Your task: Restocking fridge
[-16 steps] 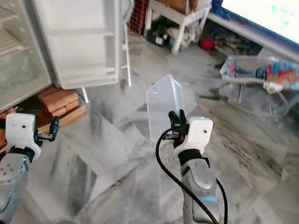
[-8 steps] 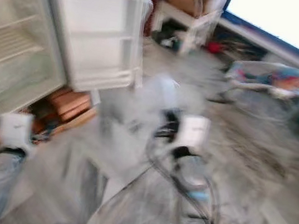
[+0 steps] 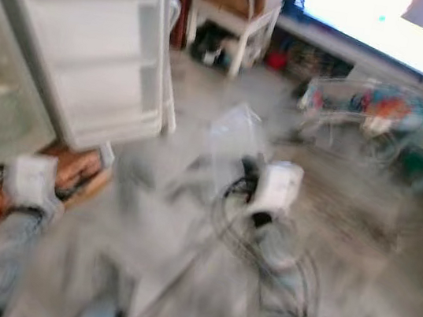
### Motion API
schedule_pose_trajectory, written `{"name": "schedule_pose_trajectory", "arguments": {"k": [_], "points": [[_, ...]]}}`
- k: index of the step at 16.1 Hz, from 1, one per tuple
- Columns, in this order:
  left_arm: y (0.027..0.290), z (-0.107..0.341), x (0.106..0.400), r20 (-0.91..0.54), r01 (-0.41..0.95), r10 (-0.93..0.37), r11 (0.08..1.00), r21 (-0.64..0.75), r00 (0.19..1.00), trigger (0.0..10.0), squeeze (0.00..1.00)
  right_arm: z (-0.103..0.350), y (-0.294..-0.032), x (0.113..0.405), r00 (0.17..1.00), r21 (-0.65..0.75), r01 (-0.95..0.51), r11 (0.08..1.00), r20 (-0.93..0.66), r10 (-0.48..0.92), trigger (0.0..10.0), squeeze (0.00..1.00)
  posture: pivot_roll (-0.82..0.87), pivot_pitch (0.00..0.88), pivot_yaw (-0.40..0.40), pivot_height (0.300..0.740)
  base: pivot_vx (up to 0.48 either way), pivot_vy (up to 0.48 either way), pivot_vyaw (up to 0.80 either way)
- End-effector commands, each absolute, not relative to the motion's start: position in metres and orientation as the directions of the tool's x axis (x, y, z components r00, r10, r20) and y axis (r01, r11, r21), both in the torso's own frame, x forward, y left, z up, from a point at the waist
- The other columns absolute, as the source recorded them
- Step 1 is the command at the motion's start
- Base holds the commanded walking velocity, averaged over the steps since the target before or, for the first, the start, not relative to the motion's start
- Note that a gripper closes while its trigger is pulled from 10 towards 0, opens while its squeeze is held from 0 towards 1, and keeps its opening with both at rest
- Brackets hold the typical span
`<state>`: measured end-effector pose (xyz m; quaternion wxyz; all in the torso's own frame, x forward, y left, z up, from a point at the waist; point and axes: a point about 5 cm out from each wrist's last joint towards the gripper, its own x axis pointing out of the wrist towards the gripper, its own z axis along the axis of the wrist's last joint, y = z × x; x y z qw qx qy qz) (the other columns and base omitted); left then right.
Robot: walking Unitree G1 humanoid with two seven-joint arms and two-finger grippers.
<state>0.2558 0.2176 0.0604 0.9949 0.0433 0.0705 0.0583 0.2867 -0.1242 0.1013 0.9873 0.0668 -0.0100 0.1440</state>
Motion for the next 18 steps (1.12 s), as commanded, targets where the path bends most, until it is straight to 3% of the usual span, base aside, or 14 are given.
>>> {"name": "schedule_pose_trajectory", "arguments": {"k": [1,8,12,18], "points": [[0.209,0.060,0.257,-0.135,-0.089,0.100,0.993,0.079,0.986,10.0,0.00,0.101,-0.139,0.285,0.968,0.112,-0.249,0.962,0.035,0.247,10.0,0.00,0.14,0.077,-0.077,0.740,0.259,0.405,0.00],[0.215,0.054,0.251,-0.173,-0.067,0.082,0.994,0.085,0.982,10.0,0.00,0.097,-0.147,0.283,0.978,0.092,-0.208,0.974,0.006,0.208,10.0,0.00,0.13,0.064,-0.071,0.740,0.037,0.448,0.00],[0.200,0.047,0.246,-0.230,0.085,-0.062,0.992,0.094,0.971,10.0,0.00,0.088,-0.156,0.277,0.988,0.077,-0.143,0.987,-0.043,0.146,10.0,0.00,0.14,0.061,-0.072,0.740,0.000,0.000,0.00],[0.213,0.051,0.239,-0.207,0.022,0.000,0.994,0.103,0.978,10.0,0.00,0.088,-0.169,0.271,0.994,0.043,-0.101,0.994,-0.046,0.103,10.0,0.00,0.14,0.061,-0.075,0.740,0.000,0.000,0.00]]}}
